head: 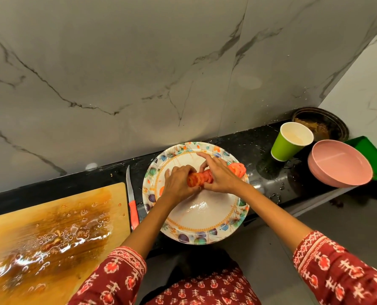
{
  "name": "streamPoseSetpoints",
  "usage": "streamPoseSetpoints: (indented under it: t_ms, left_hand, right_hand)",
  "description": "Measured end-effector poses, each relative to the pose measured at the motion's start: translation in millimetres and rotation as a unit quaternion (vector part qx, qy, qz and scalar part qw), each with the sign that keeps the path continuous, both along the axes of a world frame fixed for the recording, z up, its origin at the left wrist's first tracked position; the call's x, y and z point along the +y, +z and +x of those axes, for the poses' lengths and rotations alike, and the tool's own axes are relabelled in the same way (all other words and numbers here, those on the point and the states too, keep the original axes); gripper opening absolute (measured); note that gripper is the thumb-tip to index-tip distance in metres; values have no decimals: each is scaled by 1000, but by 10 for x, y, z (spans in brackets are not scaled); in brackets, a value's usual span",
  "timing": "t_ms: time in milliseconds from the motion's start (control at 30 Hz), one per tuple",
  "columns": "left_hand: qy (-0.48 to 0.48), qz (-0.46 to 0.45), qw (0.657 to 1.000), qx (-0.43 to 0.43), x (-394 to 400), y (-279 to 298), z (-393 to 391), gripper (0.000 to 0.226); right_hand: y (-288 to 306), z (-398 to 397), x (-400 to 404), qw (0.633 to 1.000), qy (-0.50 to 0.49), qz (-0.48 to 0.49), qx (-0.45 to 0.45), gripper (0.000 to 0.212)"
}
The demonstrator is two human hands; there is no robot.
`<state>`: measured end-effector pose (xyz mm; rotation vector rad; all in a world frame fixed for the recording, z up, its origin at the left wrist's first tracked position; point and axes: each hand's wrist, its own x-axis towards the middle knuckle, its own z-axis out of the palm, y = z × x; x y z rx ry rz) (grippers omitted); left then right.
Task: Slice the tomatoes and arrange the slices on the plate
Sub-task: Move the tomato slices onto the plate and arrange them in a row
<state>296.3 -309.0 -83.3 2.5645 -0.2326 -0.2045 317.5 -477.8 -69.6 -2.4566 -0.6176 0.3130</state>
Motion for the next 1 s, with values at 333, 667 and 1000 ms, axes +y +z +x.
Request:
streamPoseSetpoints:
  t_ms: [333, 667, 1000]
  left_hand:
    - [-25, 40, 999, 17, -40, 33, 9, 67]
    - [-44, 45, 998, -21, -118, 19, 32, 52]
    - [-60, 69, 996, -14, -261, 33, 80, 63]
  right_hand:
    - [55, -5, -126, 1000, 2, -15, -4, 95]
    - [104, -23, -462, 1000, -29, 2, -6, 89]
    - [51, -68, -352, 999, -18, -30, -12, 93]
